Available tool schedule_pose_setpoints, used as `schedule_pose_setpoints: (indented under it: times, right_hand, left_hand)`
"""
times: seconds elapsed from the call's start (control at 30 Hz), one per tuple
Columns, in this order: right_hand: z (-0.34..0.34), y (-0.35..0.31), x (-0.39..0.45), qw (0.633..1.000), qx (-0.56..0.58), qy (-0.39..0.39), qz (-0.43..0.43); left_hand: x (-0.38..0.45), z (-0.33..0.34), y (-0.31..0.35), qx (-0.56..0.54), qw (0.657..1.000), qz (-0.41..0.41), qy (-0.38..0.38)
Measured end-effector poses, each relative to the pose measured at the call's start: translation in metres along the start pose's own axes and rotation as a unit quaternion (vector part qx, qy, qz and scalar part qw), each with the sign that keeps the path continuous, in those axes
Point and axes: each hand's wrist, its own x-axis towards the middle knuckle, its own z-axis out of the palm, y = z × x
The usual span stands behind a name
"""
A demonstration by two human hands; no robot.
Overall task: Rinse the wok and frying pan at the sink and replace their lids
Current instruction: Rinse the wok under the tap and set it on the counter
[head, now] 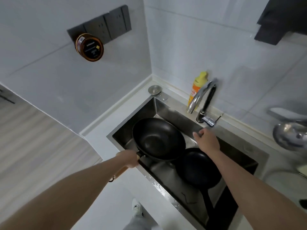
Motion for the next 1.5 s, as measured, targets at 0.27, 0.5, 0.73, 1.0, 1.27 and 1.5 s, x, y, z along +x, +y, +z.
schedule_pose_setpoints:
  times: [0.27,0.5,0.73,1.0,1.27,1.5]
  right_hand:
    - [-0.027,0.017,0.035,0.983,0.094,0.113,0.111]
    - [-0.041,0.010,0.081,0.971,0.177,0.082,0.138]
    - [-0.032,0.016,0.080,0.954,0.219,0.096,0.182]
    - [-0.036,0.003,0.051,0.942,0.272,0.055,0.191]
    - [0.020,-0.005,-0.058,0.900,0.312,-0.176,0.249]
    - [0.044,-0.067,-0.122,0.871,0.324,-0.276,0.245]
  left_hand:
    - [-0.005,-0.039,0.073,-0.403,0.899,-0.062,-0.159]
    - [-0.002,-0.037,0.097,-0.449,0.874,-0.068,-0.175]
    - [-0.003,-0.038,0.100,-0.431,0.886,-0.067,-0.155]
    - [-0.008,-0.034,0.098,-0.454,0.876,-0.057,-0.152]
    - [-0.021,-0.013,0.089,-0.607,0.763,-0.084,-0.204]
    - [-0.043,-0.015,0.069,-0.705,0.673,-0.028,-0.222]
